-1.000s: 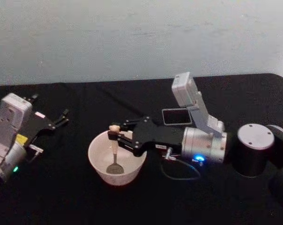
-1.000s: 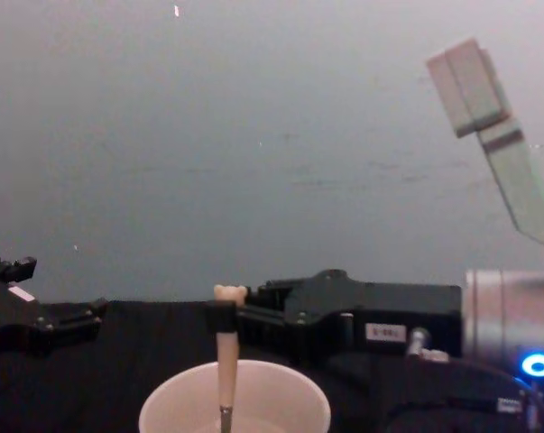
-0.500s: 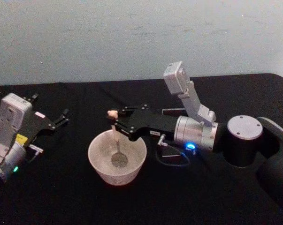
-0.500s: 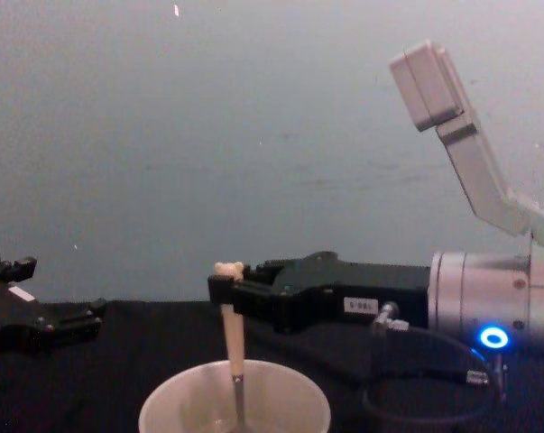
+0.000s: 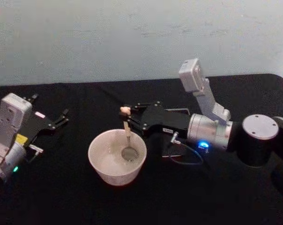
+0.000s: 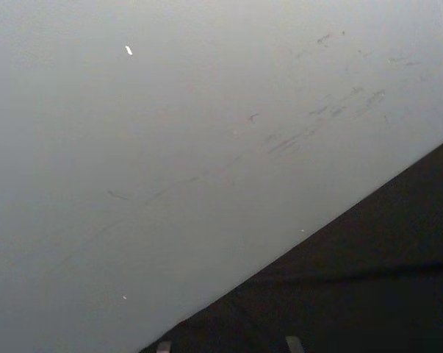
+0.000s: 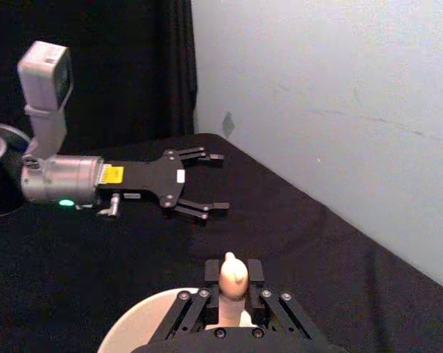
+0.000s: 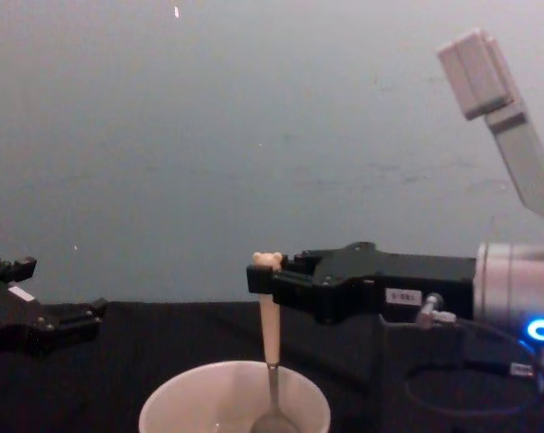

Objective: Pick up the stirring spoon with one hand, stir inside the cup, then place it back in its original position.

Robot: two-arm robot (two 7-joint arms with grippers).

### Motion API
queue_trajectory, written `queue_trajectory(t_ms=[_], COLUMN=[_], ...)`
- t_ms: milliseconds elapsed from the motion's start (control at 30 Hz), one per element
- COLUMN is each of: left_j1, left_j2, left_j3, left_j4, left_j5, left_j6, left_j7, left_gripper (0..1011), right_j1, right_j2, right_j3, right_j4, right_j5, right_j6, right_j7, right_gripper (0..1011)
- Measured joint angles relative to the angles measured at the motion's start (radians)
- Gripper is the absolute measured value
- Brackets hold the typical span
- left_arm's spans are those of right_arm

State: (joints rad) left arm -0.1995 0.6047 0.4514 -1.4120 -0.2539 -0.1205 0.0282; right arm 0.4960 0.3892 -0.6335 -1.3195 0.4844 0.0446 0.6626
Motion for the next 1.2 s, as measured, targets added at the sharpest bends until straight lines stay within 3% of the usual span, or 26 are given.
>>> queue_trajectory(t_ms=[267, 500, 900, 1200], left_j1=[0.000, 0.000, 0.000, 0.000], left_j2=[0.000, 0.000, 0.000, 0.000], left_j3=[0.000, 0.000, 0.000, 0.000], left_j4=[0.000, 0.000, 0.000, 0.000], left_j5=[0.000, 0.000, 0.000, 0.000], left_j6=[0.000, 0.000, 0.000, 0.000], left_j7=[0.000, 0.000, 0.000, 0.000], left_gripper=[1001, 1001, 1001, 1001], right_j1=[-0.036, -0.045, -0.006, 0.041], right_j2=[0.057, 0.066, 0.005, -0.061], right_j3=[0.000, -0.016, -0.042, -0.050], right_j4=[-0.078, -0.102, -0.058, 0.032], right_j5=[0.030, 0.047, 0.045, 0.020], right_j6=[0.021, 0.029, 0.022, 0.010], right_j7=[0.044, 0.059, 0.031, -0.004], right_gripper=[215, 214, 214, 214])
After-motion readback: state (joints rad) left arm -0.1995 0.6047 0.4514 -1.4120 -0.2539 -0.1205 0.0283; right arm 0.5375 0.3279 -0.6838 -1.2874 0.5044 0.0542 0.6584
